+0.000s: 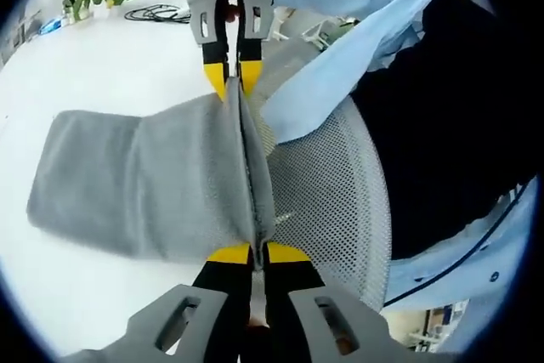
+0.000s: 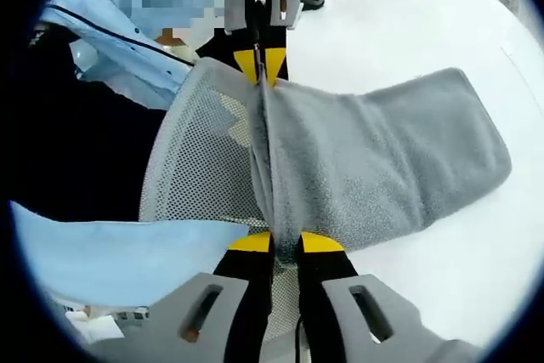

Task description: Fold the towel on the table until its edges align and the towel forms a compact rectangular stack.

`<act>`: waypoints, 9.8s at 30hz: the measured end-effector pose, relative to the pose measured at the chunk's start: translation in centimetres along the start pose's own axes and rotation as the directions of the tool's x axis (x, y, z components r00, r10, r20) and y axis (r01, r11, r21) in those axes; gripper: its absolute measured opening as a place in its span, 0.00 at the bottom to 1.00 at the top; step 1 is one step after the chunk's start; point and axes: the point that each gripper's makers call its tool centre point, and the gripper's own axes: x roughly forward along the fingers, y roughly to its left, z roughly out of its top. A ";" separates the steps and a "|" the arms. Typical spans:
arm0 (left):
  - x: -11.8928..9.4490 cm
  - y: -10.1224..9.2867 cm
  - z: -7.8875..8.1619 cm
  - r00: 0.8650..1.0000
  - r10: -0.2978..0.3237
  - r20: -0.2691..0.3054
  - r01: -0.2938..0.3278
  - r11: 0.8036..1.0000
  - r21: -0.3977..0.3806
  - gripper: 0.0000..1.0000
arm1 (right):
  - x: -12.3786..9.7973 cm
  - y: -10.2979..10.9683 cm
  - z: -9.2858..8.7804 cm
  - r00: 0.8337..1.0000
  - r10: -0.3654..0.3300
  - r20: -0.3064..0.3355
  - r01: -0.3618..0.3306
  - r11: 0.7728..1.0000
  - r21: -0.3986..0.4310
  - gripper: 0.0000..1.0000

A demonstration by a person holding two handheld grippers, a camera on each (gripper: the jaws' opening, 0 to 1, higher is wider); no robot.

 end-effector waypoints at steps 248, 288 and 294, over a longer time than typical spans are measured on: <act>-6.7 27.2 -0.3 0.751 0.653 0.100 -0.596 0.735 -0.324 0.22 | -6.5 -26.0 3.8 0.777 -0.622 0.101 0.590 0.774 0.228 0.23; -6.2 20.1 -1.3 0.663 0.712 0.234 -0.587 0.687 -0.428 0.46 | -4.7 -19.1 2.8 0.771 -0.592 0.235 0.511 0.796 0.325 0.47; -5.7 19.3 -1.6 0.661 0.711 0.240 -0.590 0.689 -0.421 0.46 | -4.0 -18.6 2.3 0.774 -0.589 0.231 0.511 0.797 0.321 0.48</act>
